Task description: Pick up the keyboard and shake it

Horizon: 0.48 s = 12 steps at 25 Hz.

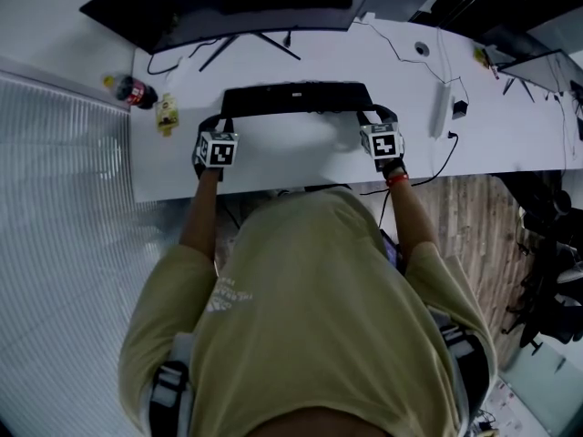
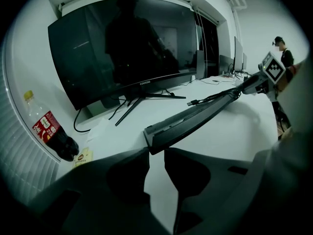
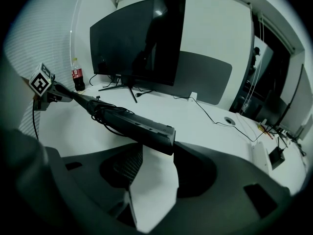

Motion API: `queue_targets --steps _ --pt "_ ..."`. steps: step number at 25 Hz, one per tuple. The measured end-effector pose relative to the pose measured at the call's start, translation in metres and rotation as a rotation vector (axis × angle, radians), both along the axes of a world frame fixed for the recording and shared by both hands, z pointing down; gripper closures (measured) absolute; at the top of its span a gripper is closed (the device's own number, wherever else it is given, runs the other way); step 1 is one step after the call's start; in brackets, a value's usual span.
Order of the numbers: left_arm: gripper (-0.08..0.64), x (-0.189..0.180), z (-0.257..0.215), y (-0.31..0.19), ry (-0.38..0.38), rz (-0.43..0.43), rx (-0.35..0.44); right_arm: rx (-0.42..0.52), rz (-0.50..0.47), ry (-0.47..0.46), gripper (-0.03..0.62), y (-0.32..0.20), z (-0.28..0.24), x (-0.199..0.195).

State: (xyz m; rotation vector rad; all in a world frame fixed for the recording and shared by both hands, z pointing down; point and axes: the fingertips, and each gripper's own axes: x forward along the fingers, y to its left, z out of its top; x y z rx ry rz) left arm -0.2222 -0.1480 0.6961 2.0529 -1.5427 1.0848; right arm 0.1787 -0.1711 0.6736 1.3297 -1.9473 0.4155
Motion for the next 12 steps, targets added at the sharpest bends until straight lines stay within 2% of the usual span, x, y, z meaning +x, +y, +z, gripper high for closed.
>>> queue_targets --steps 12 --pt "0.451 0.000 0.014 0.012 -0.034 0.030 -0.048 -0.041 0.025 -0.003 0.382 0.010 0.017 0.002"
